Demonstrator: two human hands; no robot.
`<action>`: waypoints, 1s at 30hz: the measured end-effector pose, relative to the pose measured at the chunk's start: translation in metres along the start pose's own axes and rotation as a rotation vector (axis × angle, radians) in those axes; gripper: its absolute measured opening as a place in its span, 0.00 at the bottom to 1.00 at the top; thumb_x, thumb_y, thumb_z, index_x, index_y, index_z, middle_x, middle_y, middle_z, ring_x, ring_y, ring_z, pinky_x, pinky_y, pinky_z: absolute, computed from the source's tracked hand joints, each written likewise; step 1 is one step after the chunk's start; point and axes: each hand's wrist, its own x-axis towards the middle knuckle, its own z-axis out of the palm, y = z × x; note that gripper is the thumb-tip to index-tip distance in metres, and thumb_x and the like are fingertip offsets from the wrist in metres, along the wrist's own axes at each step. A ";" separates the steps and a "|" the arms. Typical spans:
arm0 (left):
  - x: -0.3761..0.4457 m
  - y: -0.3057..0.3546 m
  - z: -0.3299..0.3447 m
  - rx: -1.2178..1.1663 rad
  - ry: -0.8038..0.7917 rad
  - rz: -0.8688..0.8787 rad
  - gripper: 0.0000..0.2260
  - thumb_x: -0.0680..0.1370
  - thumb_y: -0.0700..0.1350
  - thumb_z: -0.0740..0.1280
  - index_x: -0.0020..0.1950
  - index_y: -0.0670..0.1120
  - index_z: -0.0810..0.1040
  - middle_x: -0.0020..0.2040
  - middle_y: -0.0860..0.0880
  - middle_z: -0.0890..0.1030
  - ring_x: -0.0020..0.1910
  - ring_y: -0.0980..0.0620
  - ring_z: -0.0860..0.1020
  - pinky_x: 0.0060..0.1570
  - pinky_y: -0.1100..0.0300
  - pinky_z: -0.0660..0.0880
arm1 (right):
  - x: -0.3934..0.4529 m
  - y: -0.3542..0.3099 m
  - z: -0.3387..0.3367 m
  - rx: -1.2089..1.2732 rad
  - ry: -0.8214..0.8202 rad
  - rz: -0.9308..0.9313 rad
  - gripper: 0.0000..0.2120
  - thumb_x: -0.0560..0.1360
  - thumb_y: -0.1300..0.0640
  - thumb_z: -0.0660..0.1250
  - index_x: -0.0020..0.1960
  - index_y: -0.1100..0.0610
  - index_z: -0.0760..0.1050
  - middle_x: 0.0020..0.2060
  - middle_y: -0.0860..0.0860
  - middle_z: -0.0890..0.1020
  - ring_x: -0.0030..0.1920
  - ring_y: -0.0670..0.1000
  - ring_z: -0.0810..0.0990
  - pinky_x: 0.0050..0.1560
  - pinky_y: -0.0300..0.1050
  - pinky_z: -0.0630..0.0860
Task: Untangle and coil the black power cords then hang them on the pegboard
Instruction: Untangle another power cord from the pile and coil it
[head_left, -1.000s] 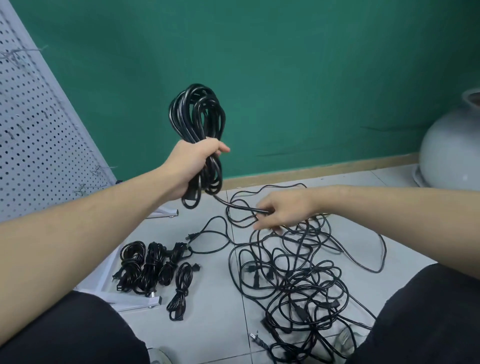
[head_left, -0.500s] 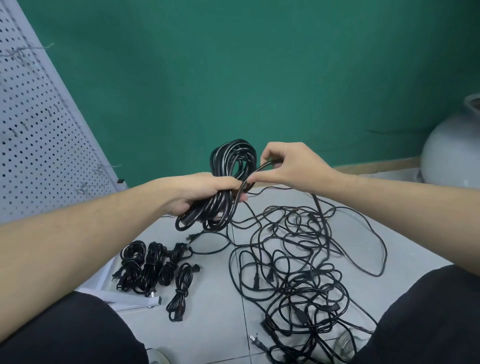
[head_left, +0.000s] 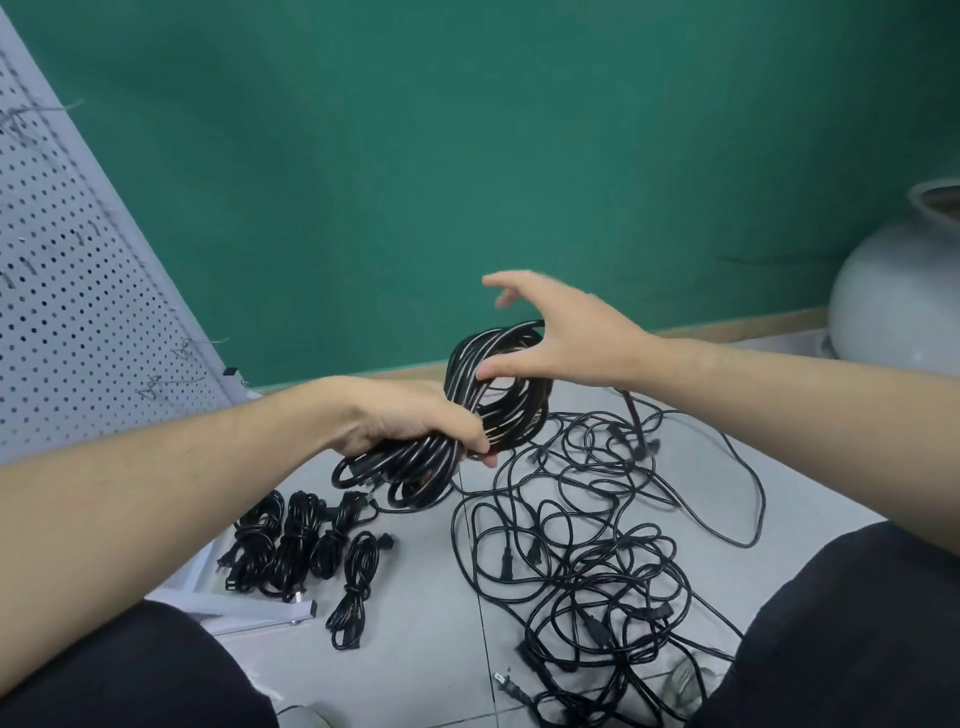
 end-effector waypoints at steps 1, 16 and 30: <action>0.001 -0.001 0.000 0.018 -0.014 -0.028 0.35 0.57 0.54 0.77 0.60 0.38 0.81 0.42 0.43 0.80 0.44 0.45 0.75 0.36 0.60 0.77 | 0.000 0.002 0.000 0.050 -0.119 0.004 0.41 0.65 0.30 0.73 0.74 0.41 0.66 0.64 0.38 0.76 0.63 0.39 0.75 0.69 0.42 0.69; -0.004 0.013 -0.001 0.258 0.079 0.271 0.29 0.73 0.38 0.73 0.70 0.50 0.66 0.54 0.45 0.79 0.40 0.58 0.80 0.38 0.61 0.79 | 0.004 0.009 0.001 0.157 -0.172 0.117 0.19 0.67 0.41 0.79 0.45 0.55 0.83 0.38 0.58 0.85 0.32 0.49 0.75 0.38 0.45 0.74; 0.005 -0.012 -0.022 0.423 0.206 -0.002 0.29 0.56 0.53 0.70 0.50 0.35 0.78 0.36 0.42 0.81 0.34 0.46 0.75 0.38 0.52 0.70 | 0.004 0.014 -0.010 -0.185 -0.090 -0.169 0.19 0.75 0.38 0.70 0.59 0.46 0.70 0.49 0.42 0.75 0.41 0.42 0.74 0.45 0.44 0.69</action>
